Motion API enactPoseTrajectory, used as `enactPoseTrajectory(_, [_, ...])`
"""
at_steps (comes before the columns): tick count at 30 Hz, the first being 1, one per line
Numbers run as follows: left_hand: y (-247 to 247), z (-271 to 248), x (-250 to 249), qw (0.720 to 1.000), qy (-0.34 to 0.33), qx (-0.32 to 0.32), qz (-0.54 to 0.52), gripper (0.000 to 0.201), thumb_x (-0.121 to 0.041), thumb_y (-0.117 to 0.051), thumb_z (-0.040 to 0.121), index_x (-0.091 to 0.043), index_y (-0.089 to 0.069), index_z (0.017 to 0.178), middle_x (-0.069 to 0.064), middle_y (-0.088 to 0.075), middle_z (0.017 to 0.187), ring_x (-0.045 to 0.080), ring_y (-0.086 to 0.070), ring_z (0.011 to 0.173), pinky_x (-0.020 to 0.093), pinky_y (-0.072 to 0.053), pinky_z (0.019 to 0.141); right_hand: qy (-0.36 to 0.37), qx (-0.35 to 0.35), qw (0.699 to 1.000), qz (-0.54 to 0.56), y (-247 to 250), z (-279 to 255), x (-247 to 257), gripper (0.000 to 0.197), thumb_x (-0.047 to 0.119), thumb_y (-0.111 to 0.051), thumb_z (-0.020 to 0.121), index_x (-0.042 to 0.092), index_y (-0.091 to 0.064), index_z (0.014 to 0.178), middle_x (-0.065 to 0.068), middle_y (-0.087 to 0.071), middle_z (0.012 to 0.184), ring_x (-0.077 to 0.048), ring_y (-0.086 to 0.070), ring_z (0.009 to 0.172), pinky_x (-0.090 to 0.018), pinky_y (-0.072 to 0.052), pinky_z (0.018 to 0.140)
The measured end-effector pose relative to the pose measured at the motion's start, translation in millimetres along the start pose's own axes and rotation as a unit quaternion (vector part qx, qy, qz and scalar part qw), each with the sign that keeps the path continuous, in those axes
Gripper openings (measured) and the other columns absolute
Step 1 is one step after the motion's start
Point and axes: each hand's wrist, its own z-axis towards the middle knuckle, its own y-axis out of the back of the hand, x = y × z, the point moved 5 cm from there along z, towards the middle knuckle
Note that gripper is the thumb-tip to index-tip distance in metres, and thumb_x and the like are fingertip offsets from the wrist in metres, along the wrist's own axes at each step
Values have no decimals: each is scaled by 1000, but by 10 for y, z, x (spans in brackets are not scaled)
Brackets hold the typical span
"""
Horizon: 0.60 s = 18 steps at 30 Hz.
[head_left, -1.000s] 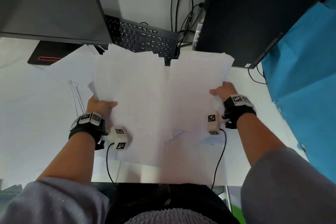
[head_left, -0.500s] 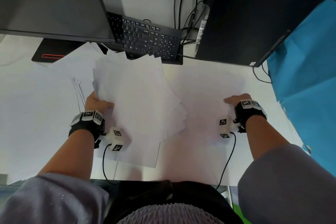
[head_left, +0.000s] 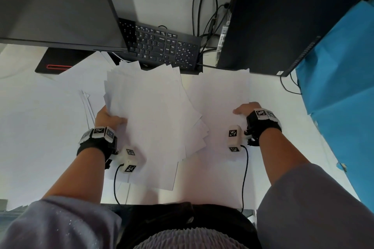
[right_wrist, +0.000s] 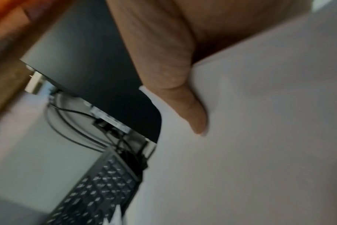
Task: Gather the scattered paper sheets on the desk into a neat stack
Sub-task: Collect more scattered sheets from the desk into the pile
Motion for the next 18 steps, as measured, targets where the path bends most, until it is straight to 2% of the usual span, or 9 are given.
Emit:
enactPoseTrajectory(3, [-7,-11,2,1000,12,9,-5,44,6,-71,75,4,-57,117,23,-62,118,38,-58,111,36,-44,84,82,-60,995,-6,160,-85,204,39,7,-62,86,-1,-55,123,-20,-61,123,-33,-59,110,-27,-42,79])
enactPoseTrajectory(5, [-15,-42,4,1000,19,15,-6,44,6,-70,77,4,-57,118,23,-61,120,38,-57,112,35,-43,83,148,-131,980,-23,357,-195,369,31,7,-57,86,3,-60,116,-20,-63,117,-34,-60,105,-29,-44,78])
enactPoseTrajectory(7, [-26,-90,12,999,24,21,-5,44,6,-69,77,4,-56,119,23,-61,121,38,-57,112,36,-43,83,213,-189,959,-14,590,-370,571,30,6,-55,85,4,-61,115,-19,-64,114,-34,-61,104,-31,-46,80])
enactPoseTrajectory(9, [-49,-121,26,999,32,30,-8,45,5,-70,78,4,-56,120,23,-60,122,39,-56,113,38,-44,86,269,-209,939,55,813,-567,769,34,5,-57,83,5,-60,117,-15,-64,111,-30,-61,102,-27,-48,79])
enactPoseTrajectory(13, [-140,-203,23,996,51,65,-28,48,9,-69,76,4,-55,121,20,-61,116,35,-58,105,38,-44,86,329,-118,911,219,957,-826,954,40,-1,-59,82,7,-58,121,-4,-61,103,-19,-59,91,-16,-45,63])
enactPoseTrajectory(15, [-221,-225,6,994,46,98,-32,47,12,-68,75,5,-56,120,17,-62,112,30,-57,99,38,-44,86,325,-67,907,260,873,-824,965,41,-4,-60,82,5,-58,122,-5,-62,103,-19,-60,90,-20,-48,68])
enactPoseTrajectory(18, [-341,-286,7,985,73,146,-48,41,11,-63,80,5,-55,119,17,-60,108,26,-54,96,34,-42,85,288,-16,913,287,543,-627,860,43,-7,-65,80,-2,-58,121,-13,-64,110,-25,-61,95,-34,-51,84])
